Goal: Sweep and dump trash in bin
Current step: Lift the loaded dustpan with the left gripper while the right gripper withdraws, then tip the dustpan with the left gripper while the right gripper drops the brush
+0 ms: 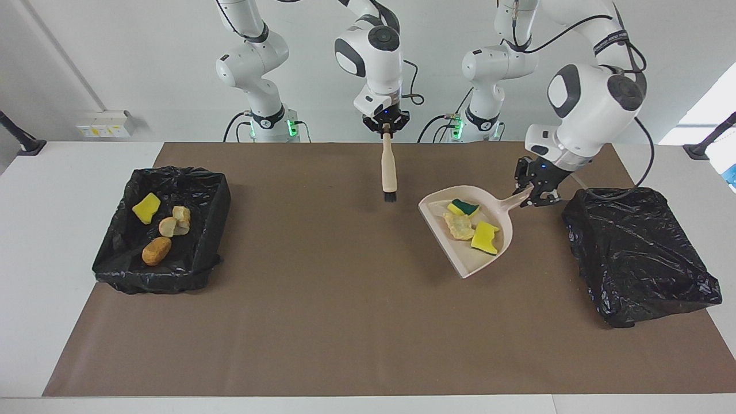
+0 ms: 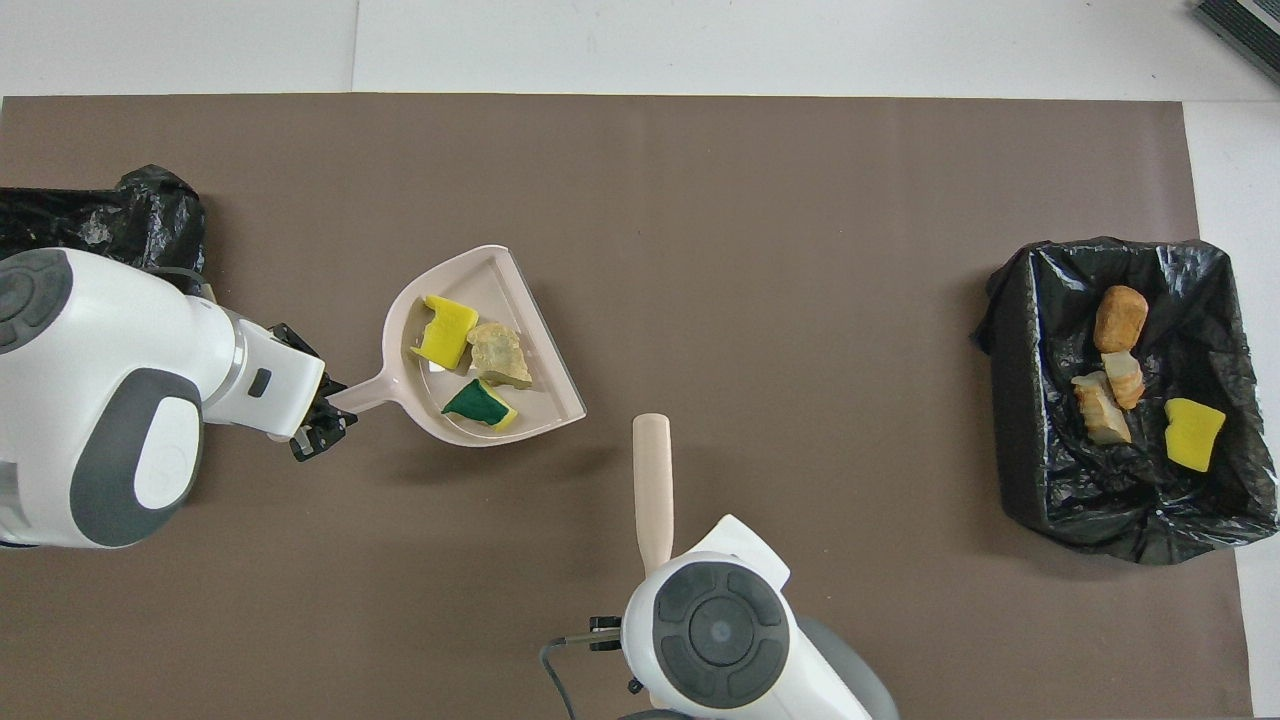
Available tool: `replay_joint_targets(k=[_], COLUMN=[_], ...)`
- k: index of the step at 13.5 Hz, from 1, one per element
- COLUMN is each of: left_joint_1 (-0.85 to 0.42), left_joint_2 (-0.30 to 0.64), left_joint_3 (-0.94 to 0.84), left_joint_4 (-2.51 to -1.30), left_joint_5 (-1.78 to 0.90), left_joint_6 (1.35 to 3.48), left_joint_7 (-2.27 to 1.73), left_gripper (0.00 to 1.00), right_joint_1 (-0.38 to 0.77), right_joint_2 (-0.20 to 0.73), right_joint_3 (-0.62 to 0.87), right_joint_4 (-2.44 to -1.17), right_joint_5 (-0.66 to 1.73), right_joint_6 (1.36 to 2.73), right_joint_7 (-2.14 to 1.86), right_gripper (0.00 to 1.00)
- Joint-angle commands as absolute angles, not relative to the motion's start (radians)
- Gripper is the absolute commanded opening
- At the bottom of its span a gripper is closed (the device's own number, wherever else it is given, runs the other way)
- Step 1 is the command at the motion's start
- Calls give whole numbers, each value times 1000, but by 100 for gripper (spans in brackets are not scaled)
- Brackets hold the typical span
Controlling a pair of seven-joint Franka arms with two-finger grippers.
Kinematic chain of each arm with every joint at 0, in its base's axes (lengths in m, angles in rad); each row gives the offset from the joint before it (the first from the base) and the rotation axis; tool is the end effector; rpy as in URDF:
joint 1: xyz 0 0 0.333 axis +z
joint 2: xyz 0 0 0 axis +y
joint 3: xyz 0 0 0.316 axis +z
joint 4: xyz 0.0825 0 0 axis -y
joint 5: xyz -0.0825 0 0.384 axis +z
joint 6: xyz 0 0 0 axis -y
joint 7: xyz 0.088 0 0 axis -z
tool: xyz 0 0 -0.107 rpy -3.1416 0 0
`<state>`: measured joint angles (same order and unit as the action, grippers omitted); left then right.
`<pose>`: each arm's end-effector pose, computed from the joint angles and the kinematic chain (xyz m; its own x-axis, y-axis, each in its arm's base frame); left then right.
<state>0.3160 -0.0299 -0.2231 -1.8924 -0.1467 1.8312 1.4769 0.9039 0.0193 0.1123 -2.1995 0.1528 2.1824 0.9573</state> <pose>0.5483 0.0381 0.5105 0.2262 -0.9654 0.1296 -0.9739 -0.2219 0.0468 0.2738 0.4525 0.3716 0.9917 -0.0286 -0.1250 -0.0335 -0.9988 -0.0369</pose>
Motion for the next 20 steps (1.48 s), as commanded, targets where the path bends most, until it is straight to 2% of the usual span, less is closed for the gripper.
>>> replay_joint_targets(k=[1, 7, 8, 9, 11, 13, 16, 20], left_joint_1=[394, 454, 454, 454, 459, 460, 521, 583], left_joint_2=[-23, 11, 37, 61, 107, 139, 225, 268], left_joint_3=[-227, -170, -154, -134, -111, -107, -101, -98], left_joint_4=[-1850, -1766, -1734, -1683, -1608, -1572, -1455, -1407], left_joint_5=[-121, -69, -66, -66, -64, -25, -12, 3], left_joint_6=[1795, 1735, 1724, 1706, 1684, 1683, 1657, 1690], left_joint_7=[1612, 1730, 1756, 1791, 1842, 1856, 1917, 1968], left_gripper=[0, 0, 0, 0, 0, 0, 0, 0], right_joint_1=[926, 936, 934, 934, 925, 884, 757, 583], right_joint_2=[113, 147, 149, 147, 124, 103, 29, 21], right_joint_3=[112, 114, 114, 114, 109, 104, 103, 101], right_joint_4=[-2120, -2129, -2117, -2106, -2077, -2001, -1936, -1761], right_joint_5=[114, 110, 110, 109, 72, 63, 72, 66], right_joint_6=[2194, 2212, 2194, 2180, 2110, 1981, 1849, 1619], right_joint_7=[1014, 974, 959, 954, 899, 823, 611, 355], right_gripper=[0, 0, 40, 99, 100, 100, 100, 100])
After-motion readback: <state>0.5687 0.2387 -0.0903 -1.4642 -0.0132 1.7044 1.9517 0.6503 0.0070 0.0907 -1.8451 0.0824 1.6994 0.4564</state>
